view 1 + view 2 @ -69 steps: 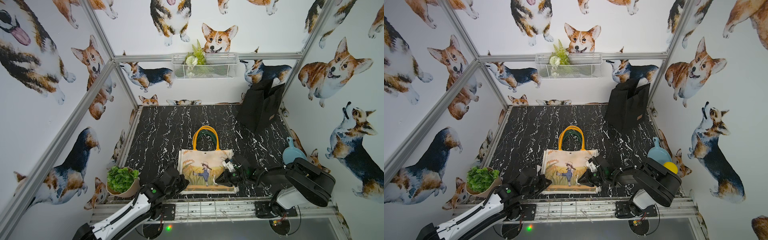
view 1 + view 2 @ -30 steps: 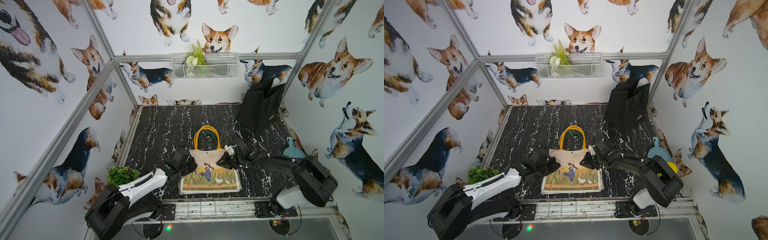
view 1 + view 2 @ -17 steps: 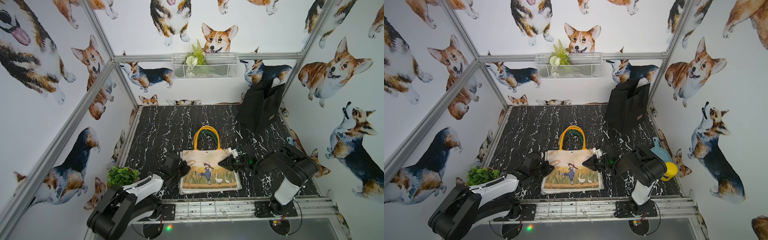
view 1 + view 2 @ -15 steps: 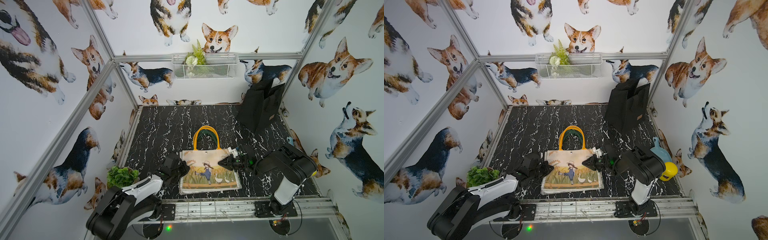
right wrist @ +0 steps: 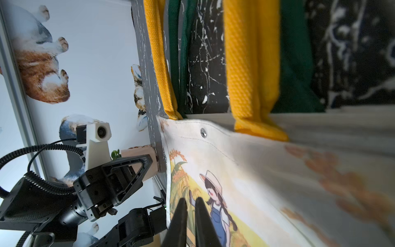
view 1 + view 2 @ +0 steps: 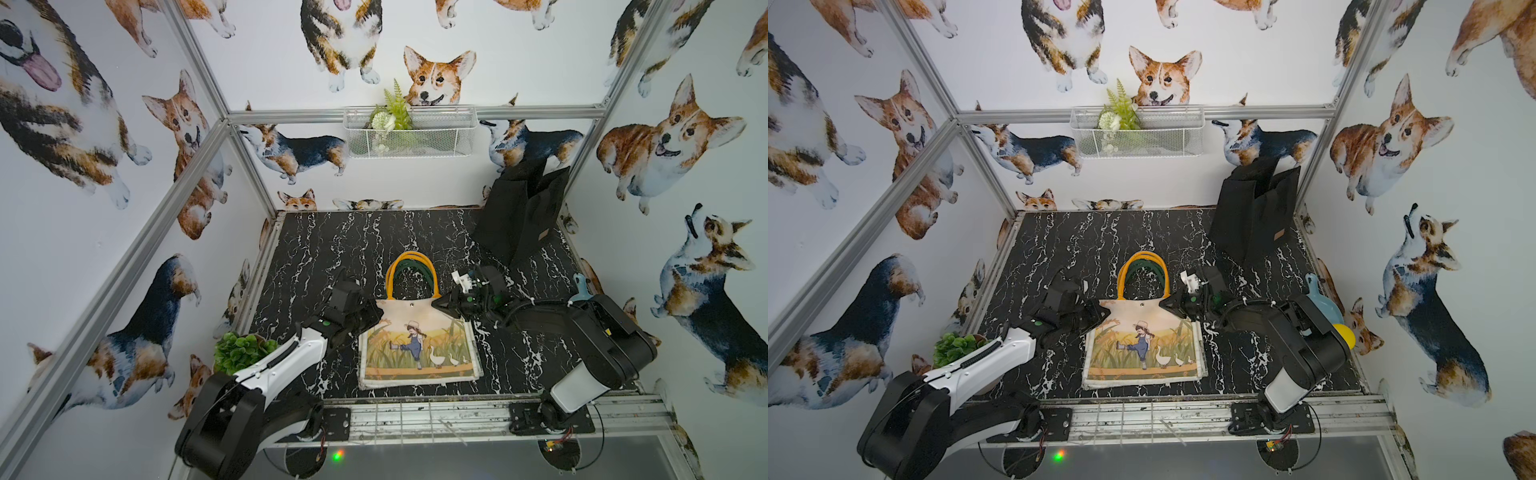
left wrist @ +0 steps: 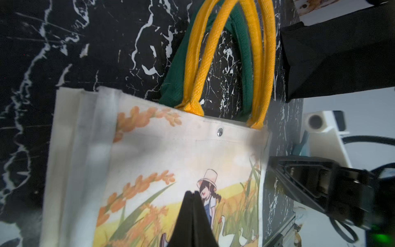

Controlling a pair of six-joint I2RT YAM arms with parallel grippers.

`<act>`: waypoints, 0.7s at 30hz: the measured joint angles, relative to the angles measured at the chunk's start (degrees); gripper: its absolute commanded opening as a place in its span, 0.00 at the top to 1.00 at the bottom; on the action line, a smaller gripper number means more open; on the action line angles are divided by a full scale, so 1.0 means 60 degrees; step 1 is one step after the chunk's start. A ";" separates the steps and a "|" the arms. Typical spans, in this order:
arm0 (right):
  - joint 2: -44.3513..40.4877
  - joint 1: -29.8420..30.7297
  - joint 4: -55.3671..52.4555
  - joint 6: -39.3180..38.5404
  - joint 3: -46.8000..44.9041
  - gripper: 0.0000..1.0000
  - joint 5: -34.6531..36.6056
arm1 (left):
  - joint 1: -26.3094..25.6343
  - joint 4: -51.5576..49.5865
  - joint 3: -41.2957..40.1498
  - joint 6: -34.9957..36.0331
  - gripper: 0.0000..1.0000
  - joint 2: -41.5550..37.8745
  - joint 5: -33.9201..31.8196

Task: Put away the canvas bag
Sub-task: Press the canvas bag at the center of the board.

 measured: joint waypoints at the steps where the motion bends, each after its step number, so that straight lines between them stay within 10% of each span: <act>1: 0.0025 0.0000 -0.0317 -0.0138 0.0178 0.87 0.0069 | 0.0000 0.0040 0.0007 0.0000 1.00 0.0182 0.0036; 11: 0.1814 -0.0011 -0.1432 -0.0954 0.0550 0.88 -0.0284 | 0.0033 0.1636 -0.0470 -0.0109 1.00 0.2244 0.0466; 18: 0.0976 -0.0193 -0.2324 -0.1158 0.0627 0.84 -0.0211 | 0.0211 0.0852 -0.0069 0.0117 0.99 0.1297 0.0328; 21: -0.0248 -0.0259 -0.3971 -0.1716 0.1155 0.74 0.0244 | 0.0255 -0.0178 0.0648 0.0652 0.65 0.0204 0.0102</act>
